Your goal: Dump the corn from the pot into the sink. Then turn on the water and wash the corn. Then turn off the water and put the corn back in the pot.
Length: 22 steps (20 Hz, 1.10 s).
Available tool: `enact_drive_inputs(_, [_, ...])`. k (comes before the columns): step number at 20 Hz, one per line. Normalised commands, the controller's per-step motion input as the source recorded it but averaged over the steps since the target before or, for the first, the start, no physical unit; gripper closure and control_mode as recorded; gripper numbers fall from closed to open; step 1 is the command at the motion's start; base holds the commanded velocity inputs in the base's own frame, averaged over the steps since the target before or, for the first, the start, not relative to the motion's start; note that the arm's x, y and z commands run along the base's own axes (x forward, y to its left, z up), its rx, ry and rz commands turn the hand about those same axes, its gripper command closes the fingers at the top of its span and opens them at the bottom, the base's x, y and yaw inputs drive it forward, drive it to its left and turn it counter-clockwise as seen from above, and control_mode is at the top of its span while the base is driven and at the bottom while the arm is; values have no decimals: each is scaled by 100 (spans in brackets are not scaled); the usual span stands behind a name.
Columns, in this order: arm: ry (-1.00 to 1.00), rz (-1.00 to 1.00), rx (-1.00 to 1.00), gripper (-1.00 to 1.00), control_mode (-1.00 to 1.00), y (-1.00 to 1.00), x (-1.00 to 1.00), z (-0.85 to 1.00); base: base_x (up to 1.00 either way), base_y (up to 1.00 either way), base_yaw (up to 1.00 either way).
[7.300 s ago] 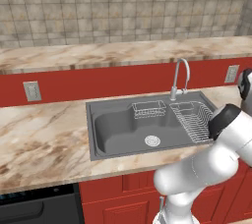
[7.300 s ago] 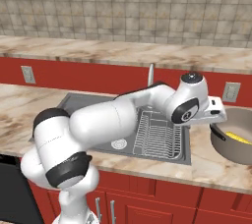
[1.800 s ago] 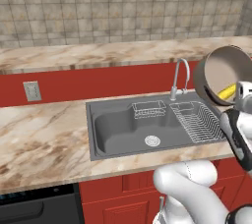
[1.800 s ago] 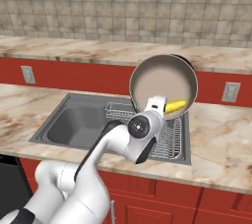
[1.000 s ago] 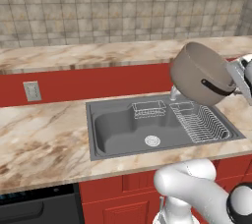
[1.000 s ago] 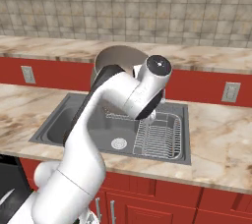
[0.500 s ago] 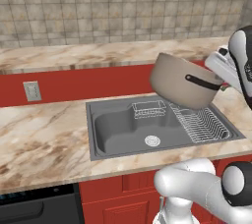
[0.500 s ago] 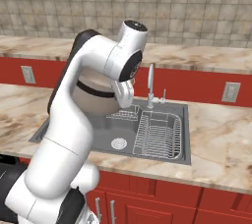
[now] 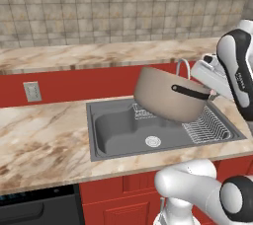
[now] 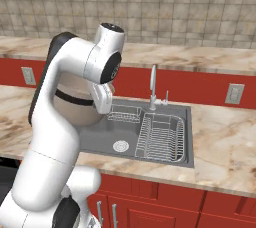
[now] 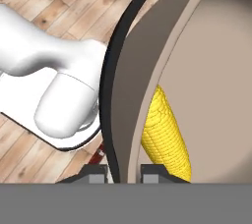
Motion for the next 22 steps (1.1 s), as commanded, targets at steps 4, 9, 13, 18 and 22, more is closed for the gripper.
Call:
enact_drive_inputs(4, [8, 0, 0, 100, -100, 40, 14, -25, 0, 0, 0])
enact_drive_inputs(9, [10, 0, 0, 100, -100, 33, 26, -31, 0, 0, 0])
enact_drive_inputs(13, [11, 0, 1, 100, -100, 35, 22, -23, 0, 0, 0])
enact_drive_inputs(18, [8, 0, 0, 100, -100, 32, 32, -21, 0, 0, 0])
enact_drive_inputs(22, [4, 0, 1, 100, -100, 23, 33, -12, 0, 0, 0])
